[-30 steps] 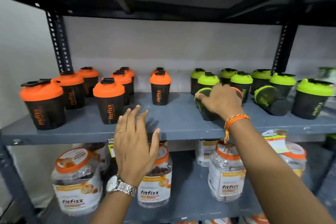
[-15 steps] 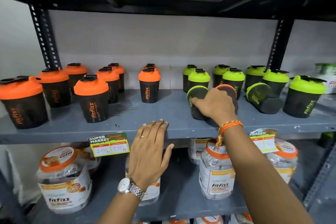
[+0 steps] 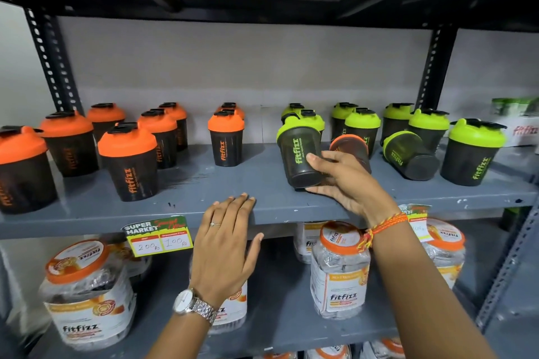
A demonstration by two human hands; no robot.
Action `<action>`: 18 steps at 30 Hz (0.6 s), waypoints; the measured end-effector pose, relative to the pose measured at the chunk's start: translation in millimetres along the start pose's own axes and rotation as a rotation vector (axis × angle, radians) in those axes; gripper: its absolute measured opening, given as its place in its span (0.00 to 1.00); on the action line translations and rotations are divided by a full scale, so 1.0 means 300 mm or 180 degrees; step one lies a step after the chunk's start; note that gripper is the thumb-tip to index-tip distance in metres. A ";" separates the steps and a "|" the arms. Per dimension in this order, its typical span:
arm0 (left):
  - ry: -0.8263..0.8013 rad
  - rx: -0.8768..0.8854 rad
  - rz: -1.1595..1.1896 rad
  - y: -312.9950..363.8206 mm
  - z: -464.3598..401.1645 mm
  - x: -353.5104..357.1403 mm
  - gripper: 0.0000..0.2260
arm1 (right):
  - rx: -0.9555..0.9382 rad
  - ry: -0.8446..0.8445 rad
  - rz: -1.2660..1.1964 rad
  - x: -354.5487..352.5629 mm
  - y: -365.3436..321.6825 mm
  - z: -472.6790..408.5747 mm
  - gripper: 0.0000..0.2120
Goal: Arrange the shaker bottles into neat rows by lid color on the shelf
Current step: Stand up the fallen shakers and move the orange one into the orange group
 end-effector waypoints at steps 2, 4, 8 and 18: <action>0.0000 -0.0039 0.0002 0.001 0.000 0.003 0.25 | -0.0103 -0.0104 -0.0050 -0.005 0.008 -0.007 0.17; -0.0003 -0.0071 -0.0008 0.005 0.000 0.006 0.25 | -0.0231 -0.0236 0.0045 -0.002 0.020 -0.018 0.22; 0.0013 -0.0069 0.0002 0.009 -0.001 0.003 0.25 | -0.0509 -0.0274 0.0410 -0.001 0.027 -0.035 0.25; -0.0004 -0.0076 0.0011 0.010 -0.001 -0.002 0.25 | -0.0855 -0.0097 0.1289 -0.029 0.029 -0.060 0.28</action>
Point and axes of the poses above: each hand's wrist, its own z-axis away from the middle knuckle, its own x-axis out of the palm, y = z × x, the point moved 2 cm from there along -z, towards the middle knuckle, and after that the axes turned 14 degrees about y, right-handed, at the moved point
